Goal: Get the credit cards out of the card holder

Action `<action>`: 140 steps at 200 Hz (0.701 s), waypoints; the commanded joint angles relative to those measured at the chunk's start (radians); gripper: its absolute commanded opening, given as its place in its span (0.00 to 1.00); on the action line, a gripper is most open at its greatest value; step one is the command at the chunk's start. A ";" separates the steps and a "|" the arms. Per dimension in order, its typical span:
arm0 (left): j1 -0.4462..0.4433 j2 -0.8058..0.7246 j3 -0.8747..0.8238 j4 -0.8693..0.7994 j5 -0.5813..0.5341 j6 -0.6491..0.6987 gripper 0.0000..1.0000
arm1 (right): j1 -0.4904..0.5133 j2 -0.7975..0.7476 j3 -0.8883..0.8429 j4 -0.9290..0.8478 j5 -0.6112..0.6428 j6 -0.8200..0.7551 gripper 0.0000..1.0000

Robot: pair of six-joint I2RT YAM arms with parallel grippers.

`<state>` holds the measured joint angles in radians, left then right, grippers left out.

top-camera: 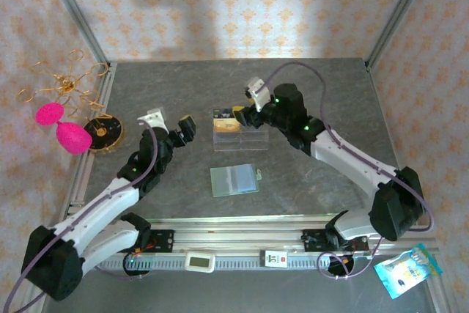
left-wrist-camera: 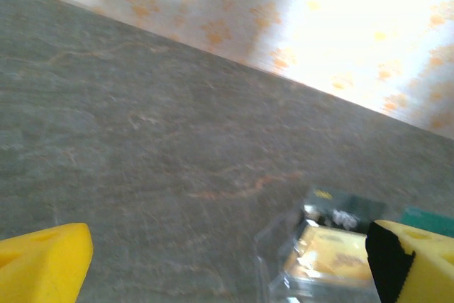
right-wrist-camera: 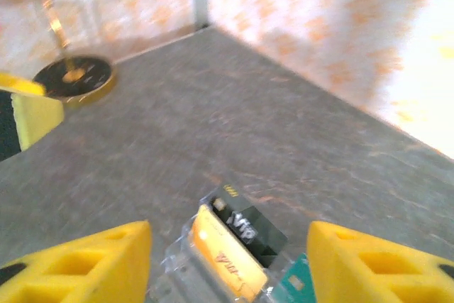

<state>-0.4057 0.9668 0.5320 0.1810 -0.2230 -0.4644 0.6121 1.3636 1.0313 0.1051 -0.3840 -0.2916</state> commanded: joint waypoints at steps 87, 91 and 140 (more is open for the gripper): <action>0.302 0.313 0.040 0.262 -0.134 0.320 1.00 | -0.002 -0.253 -0.300 0.185 0.688 0.576 1.00; 0.312 0.319 0.026 0.278 -0.144 0.333 1.00 | -0.002 -0.264 -0.309 0.186 0.702 0.581 1.00; 0.341 0.385 -0.209 0.748 -0.099 0.428 0.99 | -0.004 -0.373 -0.368 0.177 0.879 0.582 1.00</action>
<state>-0.0700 1.3075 0.3916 0.6292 -0.3412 -0.1127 0.6113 1.0317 0.6849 0.2626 0.3504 0.2813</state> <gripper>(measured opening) 0.994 0.998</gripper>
